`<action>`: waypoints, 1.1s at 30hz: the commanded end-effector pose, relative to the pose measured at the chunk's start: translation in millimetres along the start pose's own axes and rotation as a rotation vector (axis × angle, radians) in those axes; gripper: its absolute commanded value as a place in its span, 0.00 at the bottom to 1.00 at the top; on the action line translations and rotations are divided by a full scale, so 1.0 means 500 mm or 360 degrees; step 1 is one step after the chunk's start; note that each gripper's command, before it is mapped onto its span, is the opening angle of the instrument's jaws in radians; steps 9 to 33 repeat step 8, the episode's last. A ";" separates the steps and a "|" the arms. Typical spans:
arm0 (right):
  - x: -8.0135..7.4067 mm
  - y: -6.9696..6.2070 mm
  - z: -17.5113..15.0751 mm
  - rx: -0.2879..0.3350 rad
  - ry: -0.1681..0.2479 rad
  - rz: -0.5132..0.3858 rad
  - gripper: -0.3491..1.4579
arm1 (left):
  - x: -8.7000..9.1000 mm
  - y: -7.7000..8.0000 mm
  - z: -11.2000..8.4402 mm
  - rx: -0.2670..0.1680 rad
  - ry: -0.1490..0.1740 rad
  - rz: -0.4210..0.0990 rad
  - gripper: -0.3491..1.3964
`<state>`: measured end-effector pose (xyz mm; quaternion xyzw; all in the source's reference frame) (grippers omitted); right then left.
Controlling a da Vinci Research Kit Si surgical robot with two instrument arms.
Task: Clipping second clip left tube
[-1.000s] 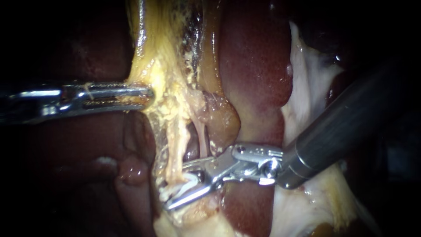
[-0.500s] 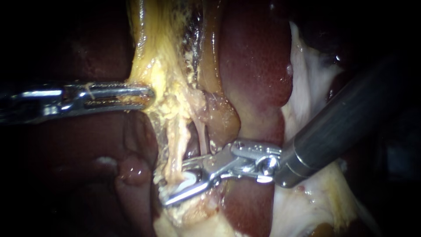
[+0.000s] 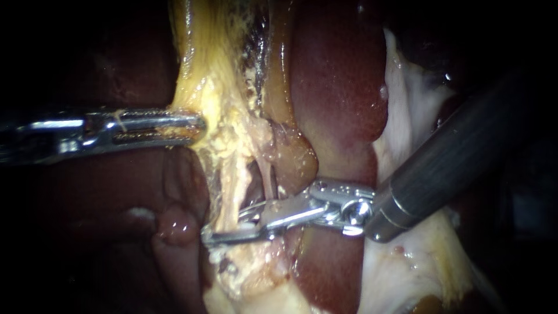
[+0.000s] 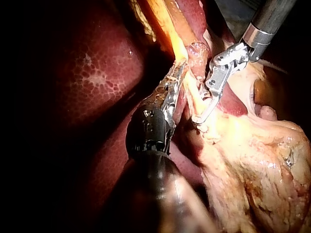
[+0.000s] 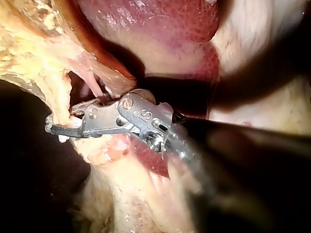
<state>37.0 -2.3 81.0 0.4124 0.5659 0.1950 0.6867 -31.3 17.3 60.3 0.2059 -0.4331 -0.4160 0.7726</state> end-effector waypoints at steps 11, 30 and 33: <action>0.0001 -0.0004 0.0000 -0.0003 0.0001 0.0000 0.00 | -0.0001 -0.0001 0.0000 0.0001 0.0000 0.0000 0.00; 0.0001 -0.0004 0.0000 -0.0003 0.0001 0.0000 0.00 | -0.0001 -0.0001 0.0000 0.0001 0.0000 0.0000 0.00; 0.0001 -0.0004 0.0000 -0.0003 0.0001 0.0000 0.00 | -0.0001 -0.0001 0.0000 0.0001 0.0000 0.0000 0.00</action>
